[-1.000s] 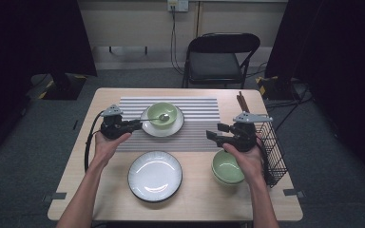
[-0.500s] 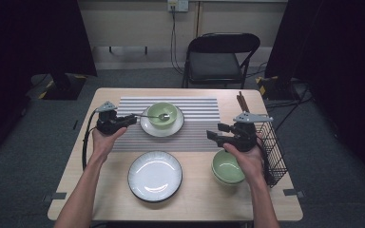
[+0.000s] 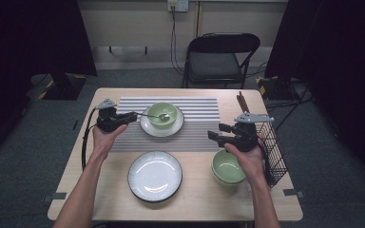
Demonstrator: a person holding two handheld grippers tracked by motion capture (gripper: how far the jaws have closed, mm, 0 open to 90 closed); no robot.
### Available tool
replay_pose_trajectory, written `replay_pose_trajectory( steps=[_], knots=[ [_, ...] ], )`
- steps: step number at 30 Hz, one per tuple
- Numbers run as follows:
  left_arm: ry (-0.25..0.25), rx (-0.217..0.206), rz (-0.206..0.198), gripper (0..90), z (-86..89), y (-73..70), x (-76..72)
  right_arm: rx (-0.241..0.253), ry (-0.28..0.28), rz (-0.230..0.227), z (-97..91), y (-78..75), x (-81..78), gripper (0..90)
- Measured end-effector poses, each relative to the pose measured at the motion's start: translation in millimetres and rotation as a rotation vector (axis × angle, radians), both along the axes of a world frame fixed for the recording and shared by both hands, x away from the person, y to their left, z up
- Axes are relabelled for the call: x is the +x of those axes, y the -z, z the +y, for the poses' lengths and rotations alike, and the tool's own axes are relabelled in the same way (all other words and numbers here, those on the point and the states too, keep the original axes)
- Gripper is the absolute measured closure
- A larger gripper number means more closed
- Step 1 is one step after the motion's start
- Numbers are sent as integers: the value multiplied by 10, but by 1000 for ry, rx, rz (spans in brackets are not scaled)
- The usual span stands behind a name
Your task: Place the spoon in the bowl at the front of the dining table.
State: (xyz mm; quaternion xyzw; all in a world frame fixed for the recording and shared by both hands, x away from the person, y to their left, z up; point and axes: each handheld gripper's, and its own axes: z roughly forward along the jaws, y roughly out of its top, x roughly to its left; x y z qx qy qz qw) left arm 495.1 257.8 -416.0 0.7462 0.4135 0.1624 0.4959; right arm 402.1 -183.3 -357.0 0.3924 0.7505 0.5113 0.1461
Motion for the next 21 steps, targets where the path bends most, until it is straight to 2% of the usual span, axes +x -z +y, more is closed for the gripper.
replay_pose_trajectory(
  steps=[2, 8, 10, 12, 14, 18, 21],
  knots=[
    [10, 21, -4, 740, 6, 7, -28, -1, 1, 1, 1, -2, -3, 409],
    [9, 8, -7, 732, 55, 4, -100, -1, 0, -2, 1, -3, -13, 408],
    [6, 7, -31, 728, 70, -34, -128, -1, 0, -2, 3, -3, -12, 409],
    [14, -12, -45, 734, 83, -73, -157, 0, 2, -2, 5, -3, -10, 409],
    [44, -32, -46, 770, 64, -87, -176, -1, 1, -3, 9, -4, -9, 409],
    [79, -19, -30, 782, -27, -38, -142, 1, -2, -3, 18, -7, -3, 409],
    [56, -26, -34, 751, -63, -3, -79, 0, -3, -4, 18, -10, -5, 409]
  ],
)
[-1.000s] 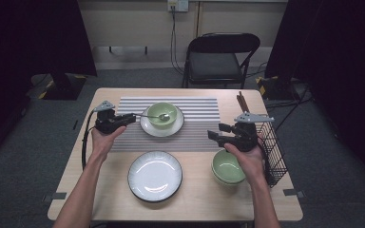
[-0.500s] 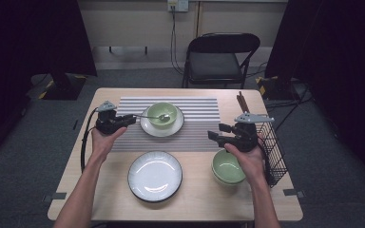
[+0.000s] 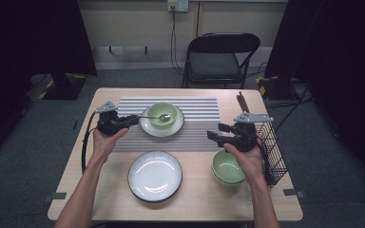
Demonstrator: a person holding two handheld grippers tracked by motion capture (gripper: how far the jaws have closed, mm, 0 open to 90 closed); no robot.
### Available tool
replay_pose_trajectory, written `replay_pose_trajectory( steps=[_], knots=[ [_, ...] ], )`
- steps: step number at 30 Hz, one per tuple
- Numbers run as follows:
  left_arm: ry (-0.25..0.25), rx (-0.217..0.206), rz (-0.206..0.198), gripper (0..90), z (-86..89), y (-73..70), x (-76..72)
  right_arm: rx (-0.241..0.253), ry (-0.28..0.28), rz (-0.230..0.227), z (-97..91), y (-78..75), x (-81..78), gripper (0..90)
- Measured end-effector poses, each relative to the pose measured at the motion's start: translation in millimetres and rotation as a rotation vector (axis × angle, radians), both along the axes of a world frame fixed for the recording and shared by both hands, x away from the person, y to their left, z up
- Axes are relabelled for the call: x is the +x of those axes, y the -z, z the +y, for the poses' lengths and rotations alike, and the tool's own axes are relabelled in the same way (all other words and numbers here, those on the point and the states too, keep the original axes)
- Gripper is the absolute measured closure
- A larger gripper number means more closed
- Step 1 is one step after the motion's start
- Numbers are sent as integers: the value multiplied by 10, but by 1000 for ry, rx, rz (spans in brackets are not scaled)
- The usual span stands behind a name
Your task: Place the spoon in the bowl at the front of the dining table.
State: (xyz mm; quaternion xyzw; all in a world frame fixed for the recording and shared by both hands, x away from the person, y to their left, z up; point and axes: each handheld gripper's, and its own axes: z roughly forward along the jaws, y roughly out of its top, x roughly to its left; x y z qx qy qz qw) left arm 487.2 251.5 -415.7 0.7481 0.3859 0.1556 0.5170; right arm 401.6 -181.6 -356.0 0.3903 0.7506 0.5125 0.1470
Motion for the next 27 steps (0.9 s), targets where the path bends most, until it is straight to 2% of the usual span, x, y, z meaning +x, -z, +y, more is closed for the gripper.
replay_pose_trajectory(
  steps=[2, 4, 6, 9, 11, 14, 20, 22, 27],
  knots=[
    [-16, -25, 34, 747, 14, 6, 64, -1, 1, 1, -12, 3, 2, 409],
    [-32, 2, 33, 755, 17, -20, 105, -2, 3, 1, -25, 6, 6, 409],
    [-35, -13, 29, 751, 39, -40, 132, 1, 5, 3, -38, 4, 8, 409],
    [-41, 17, 24, 749, 54, -71, 172, 1, 7, 3, -45, 4, 11, 409],
    [-45, 13, 22, 751, 59, -79, 185, 1, 7, 1, -43, 1, 7, 410],
    [-45, 36, 20, 752, 56, -73, 215, 0, 7, 1, -45, -2, 1, 410],
    [-74, 5, 27, 734, 79, -25, 264, 2, 12, 2, -74, -3, 1, 410],
    [-79, 6, 21, 733, 101, -29, 268, 2, 14, 2, -92, -4, 1, 411],
    [-52, -13, 38, 710, 113, -65, 225, 7, 22, 4, -128, -5, 12, 418]
  ],
)
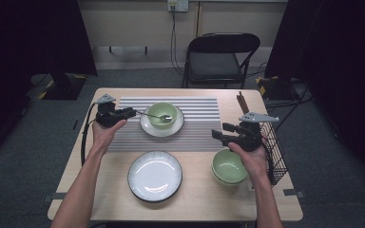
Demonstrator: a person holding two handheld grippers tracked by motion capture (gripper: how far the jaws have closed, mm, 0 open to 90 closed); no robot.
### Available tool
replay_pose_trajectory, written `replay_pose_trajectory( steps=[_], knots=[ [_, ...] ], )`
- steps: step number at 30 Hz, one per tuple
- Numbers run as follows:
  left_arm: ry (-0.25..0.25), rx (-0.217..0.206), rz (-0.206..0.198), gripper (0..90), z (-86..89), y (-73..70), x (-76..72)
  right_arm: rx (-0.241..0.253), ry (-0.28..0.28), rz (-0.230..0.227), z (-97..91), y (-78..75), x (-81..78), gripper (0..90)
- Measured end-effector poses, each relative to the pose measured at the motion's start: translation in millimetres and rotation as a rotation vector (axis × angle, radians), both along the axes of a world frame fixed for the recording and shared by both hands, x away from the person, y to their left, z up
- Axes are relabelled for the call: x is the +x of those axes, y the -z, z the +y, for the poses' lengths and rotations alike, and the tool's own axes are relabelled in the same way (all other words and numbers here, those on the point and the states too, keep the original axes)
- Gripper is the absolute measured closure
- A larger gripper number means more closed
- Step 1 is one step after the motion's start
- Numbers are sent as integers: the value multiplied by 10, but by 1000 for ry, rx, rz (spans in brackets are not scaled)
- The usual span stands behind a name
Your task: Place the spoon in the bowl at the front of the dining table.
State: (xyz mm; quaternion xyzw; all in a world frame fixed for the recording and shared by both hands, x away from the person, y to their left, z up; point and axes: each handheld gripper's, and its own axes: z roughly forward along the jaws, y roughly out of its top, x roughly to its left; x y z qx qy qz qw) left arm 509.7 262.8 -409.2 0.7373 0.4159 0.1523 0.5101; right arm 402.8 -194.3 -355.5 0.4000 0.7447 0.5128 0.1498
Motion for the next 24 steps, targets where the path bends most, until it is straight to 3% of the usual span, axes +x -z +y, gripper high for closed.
replay_pose_trajectory(
  steps=[5, 7, 9, 10, 13, 16, 24],
  knots=[
    [36, 7, -13, 633, -29, -108, -101, 9, -3, 6, -9, -4, 6, 424],
    [37, 36, -21, 608, -45, -145, -143, 8, -5, 10, -11, 0, 18, 428],
    [56, -9, -9, 585, -29, -161, -186, 6, -6, 13, -10, -4, 23, 430],
    [55, -12, -15, 582, -29, -167, -215, 7, -5, 14, -10, -10, 26, 431],
    [62, 31, -20, 543, -37, -182, -293, 7, -8, 14, -22, -42, 47, 435],
    [81, 38, -13, 467, -49, -140, -387, 11, -4, 14, -46, -74, 75, 439],
    [88, 93, 0, 383, -37, -68, -608, -7, 7, 18, -77, -153, 146, 440]
  ],
)
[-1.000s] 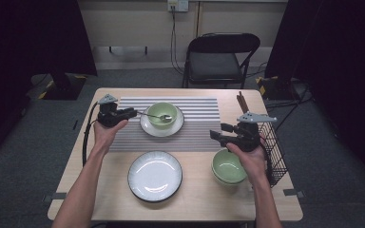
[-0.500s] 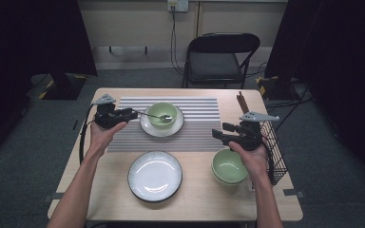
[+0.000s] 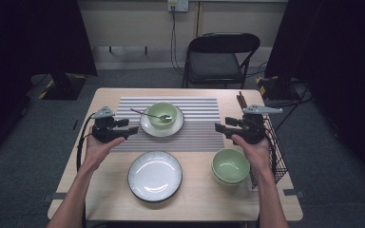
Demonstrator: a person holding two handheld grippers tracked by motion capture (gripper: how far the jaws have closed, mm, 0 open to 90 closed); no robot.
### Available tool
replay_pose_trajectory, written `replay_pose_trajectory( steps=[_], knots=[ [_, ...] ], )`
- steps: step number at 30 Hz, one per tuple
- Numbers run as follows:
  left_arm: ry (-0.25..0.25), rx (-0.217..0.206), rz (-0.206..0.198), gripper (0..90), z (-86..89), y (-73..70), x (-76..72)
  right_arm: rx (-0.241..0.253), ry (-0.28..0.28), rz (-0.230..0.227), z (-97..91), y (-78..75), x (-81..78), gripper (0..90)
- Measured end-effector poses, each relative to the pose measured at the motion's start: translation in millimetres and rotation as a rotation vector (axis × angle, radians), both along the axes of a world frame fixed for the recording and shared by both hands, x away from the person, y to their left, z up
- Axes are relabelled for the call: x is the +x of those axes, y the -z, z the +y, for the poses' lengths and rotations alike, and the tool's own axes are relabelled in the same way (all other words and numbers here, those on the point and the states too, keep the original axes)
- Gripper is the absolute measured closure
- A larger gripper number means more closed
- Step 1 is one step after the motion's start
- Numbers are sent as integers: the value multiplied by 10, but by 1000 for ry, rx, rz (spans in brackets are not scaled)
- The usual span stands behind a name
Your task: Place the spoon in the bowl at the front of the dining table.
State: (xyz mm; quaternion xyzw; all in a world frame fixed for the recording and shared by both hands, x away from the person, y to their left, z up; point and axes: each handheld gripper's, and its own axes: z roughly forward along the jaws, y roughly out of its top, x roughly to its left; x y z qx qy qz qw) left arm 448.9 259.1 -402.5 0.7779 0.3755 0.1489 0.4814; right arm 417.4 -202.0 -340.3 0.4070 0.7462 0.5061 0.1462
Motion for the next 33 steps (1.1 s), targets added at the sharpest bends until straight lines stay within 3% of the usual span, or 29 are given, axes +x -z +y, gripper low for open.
replay_pose_trajectory(
  steps=[4, 8, 10, 12, 16, 22, 24, 26, 28, 32, 33],
  knots=[
    [-28, 19, 22, 406, 71, 80, -79, -9, 14, -3, -21, -42, 26, 440],
    [-56, 22, 61, 370, 164, 222, -157, -14, 25, -15, -75, -99, 41, 437],
    [-73, 54, 59, 362, 201, 279, -207, -15, 34, -17, -114, -123, 56, 433],
    [-75, 57, 70, 344, 241, 352, -262, -21, 39, -22, -148, -144, 70, 427],
    [-97, 81, 125, 336, 301, 523, -321, -40, 58, -16, -209, -190, 114, 425],
    [-96, 92, 162, 297, 362, 679, -379, -65, 88, -17, -287, -237, 216, 428],
    [-71, 102, 179, 262, 361, 726, -404, -69, 97, -11, -309, -252, 249, 429],
    [-76, 129, 177, 251, 357, 770, -434, -70, 100, -15, -326, -265, 278, 430],
    [-84, 131, 187, 224, 362, 820, -465, -77, 107, -14, -340, -268, 313, 431],
    [-74, 194, 207, 194, 359, 890, -521, -89, 112, -3, -386, -224, 387, 435],
    [-72, 208, 190, 191, 358, 901, -549, -93, 117, 4, -400, -212, 405, 438]
  ],
)
